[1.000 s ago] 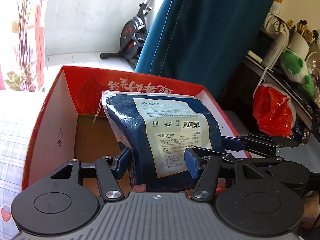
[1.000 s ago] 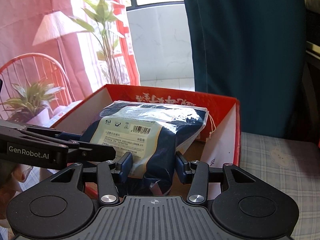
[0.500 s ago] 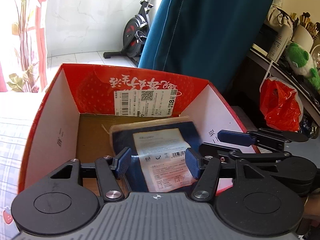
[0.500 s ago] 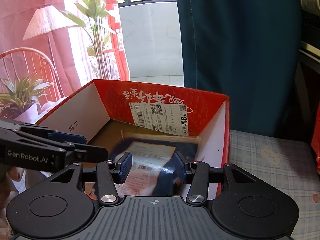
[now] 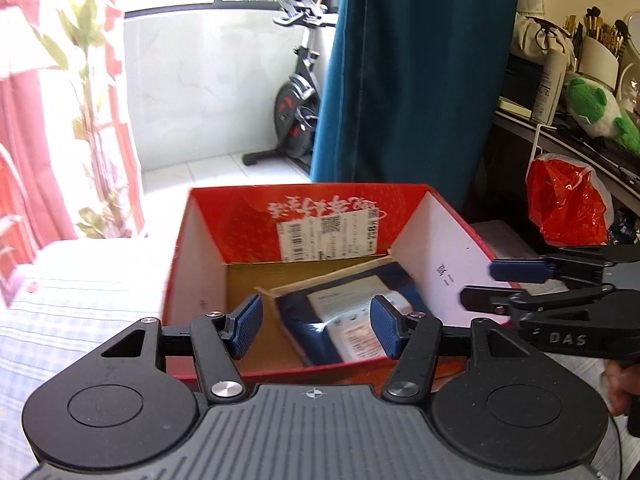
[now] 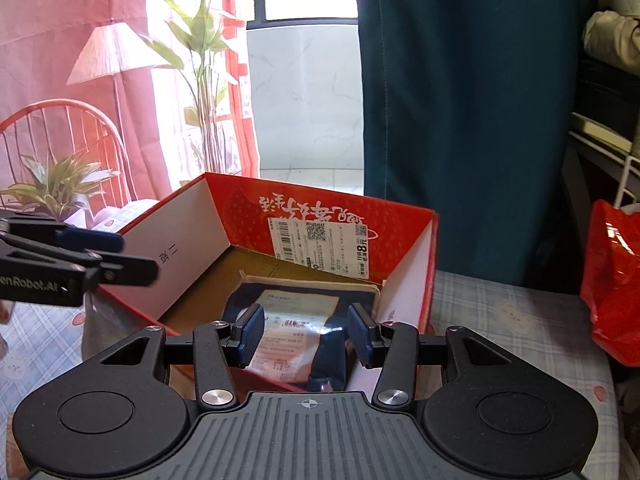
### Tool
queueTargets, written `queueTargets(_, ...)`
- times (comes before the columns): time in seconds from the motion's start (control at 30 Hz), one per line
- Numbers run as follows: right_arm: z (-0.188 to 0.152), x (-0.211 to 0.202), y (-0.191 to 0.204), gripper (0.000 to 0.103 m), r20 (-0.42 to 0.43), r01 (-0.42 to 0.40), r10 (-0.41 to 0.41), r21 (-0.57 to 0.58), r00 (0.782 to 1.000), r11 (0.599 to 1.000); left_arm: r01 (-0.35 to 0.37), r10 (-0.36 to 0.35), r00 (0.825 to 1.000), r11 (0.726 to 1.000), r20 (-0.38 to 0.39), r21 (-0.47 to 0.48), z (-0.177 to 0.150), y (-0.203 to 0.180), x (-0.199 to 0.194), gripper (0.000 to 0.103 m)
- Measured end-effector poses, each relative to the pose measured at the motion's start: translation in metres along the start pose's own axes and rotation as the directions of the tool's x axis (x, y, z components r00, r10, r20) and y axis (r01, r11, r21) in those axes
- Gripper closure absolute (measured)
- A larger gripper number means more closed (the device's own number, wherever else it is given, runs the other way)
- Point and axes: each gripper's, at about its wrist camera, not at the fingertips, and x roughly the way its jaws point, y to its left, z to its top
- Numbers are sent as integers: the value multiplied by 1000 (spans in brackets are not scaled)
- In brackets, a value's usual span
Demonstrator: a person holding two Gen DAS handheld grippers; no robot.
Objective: Organize soft objects
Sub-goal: 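Open both grippers and withdraw them from the box, then reach both grippers to the orange floral mitt and close on its edge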
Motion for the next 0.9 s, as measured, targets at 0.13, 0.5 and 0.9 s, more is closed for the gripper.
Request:
queueTargets(0.13, -6, -21, 6, 60, 10, 12, -12, -5, 1000, 1000, -38, 38, 999, 999, 19, 6, -6, 3, -24, 41)
queueTargets(0.5, -36, -79, 28, 60, 30, -13, 13, -5, 999, 1000, -45, 45, 999, 999, 16, -4, -47, 0, -82, 40)
queueTargets(0.9, -93, -117, 52, 60, 39, -66, 66, 14, 997, 998, 23, -24, 1000, 1000, -19, -17, -113, -13, -115, 40)
